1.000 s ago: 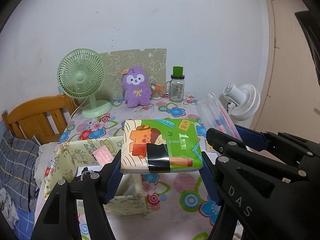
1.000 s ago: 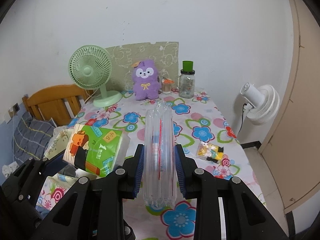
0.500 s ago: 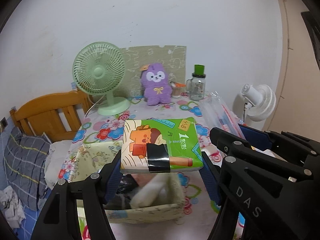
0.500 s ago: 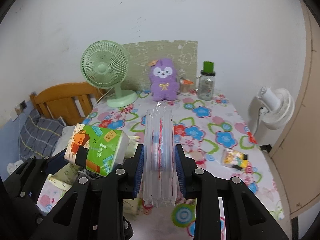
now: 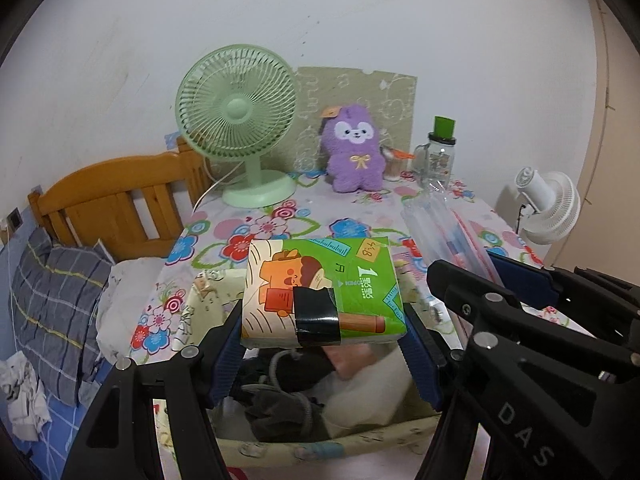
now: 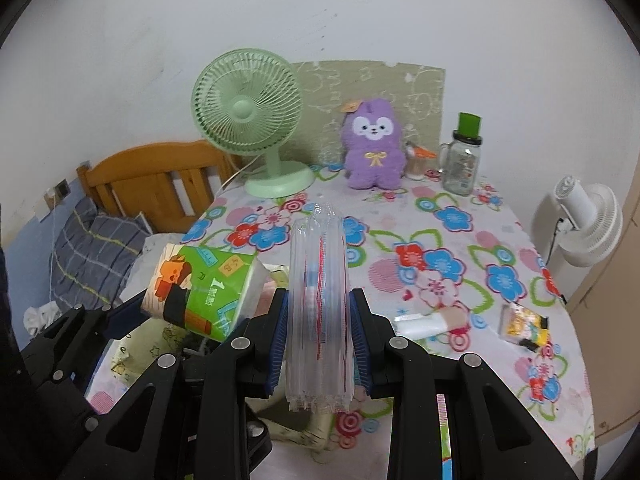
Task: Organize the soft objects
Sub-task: 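Open the left tool over the box dropping the tissue pack while the right tool drops the straw pack, then move both tools away from the box back over the table, then approach the white roll with the left tool while the right tool approaches the yellow cartoon snack box, then grasp the white roll with the left tool while the right tool grasps the yellow snack box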
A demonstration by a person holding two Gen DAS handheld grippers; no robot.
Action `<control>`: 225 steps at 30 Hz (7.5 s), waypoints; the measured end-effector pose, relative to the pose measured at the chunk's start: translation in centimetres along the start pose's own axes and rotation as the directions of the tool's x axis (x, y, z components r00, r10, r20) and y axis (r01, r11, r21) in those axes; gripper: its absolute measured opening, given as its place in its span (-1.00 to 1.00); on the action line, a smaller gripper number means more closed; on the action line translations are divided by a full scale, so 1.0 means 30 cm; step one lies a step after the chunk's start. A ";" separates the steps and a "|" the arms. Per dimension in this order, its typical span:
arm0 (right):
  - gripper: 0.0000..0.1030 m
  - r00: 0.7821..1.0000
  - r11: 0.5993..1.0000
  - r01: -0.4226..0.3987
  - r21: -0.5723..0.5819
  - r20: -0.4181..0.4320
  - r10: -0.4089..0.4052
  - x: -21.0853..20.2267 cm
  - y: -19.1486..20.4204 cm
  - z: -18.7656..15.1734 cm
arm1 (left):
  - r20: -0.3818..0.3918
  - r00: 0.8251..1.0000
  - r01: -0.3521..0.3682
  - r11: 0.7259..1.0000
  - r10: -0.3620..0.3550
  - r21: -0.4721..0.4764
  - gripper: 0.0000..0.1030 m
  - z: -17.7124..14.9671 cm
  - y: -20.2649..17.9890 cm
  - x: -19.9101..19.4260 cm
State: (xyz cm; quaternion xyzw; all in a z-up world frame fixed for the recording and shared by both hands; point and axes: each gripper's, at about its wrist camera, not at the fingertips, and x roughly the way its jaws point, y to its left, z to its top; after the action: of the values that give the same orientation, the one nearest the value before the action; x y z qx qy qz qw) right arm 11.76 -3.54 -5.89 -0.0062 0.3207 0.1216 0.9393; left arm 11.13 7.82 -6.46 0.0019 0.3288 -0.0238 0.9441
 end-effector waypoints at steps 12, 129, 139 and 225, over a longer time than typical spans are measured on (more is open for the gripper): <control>-0.36 0.997 0.998 -0.058 -0.017 -0.042 0.057 0.113 0.079 0.009 | -0.080 0.997 0.003 1.000 -0.003 0.005 0.47 -0.023 0.065 0.119; 0.77 0.987 0.980 0.154 0.127 0.019 -0.158 -0.120 -0.673 -0.096 | -0.104 0.990 0.098 0.994 -0.091 0.058 0.97 0.028 -0.640 0.145; 0.77 0.984 0.972 0.176 0.155 -0.047 -0.171 0.010 -0.750 -0.104 | -0.162 0.984 0.075 0.996 -0.066 0.051 0.97 0.019 -0.657 0.275; 0.53 0.962 0.973 0.168 0.157 -0.241 -0.128 0.336 -0.702 -0.186 | -0.223 0.971 0.109 0.990 -0.087 0.087 -0.51 -0.094 -0.638 0.412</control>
State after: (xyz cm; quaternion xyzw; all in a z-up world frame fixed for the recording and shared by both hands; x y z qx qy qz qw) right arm 21.01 -22.23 -17.79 0.0390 0.4349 0.0203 0.8994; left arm 18.17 -11.78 -16.14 0.0349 0.4288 -0.0862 0.8986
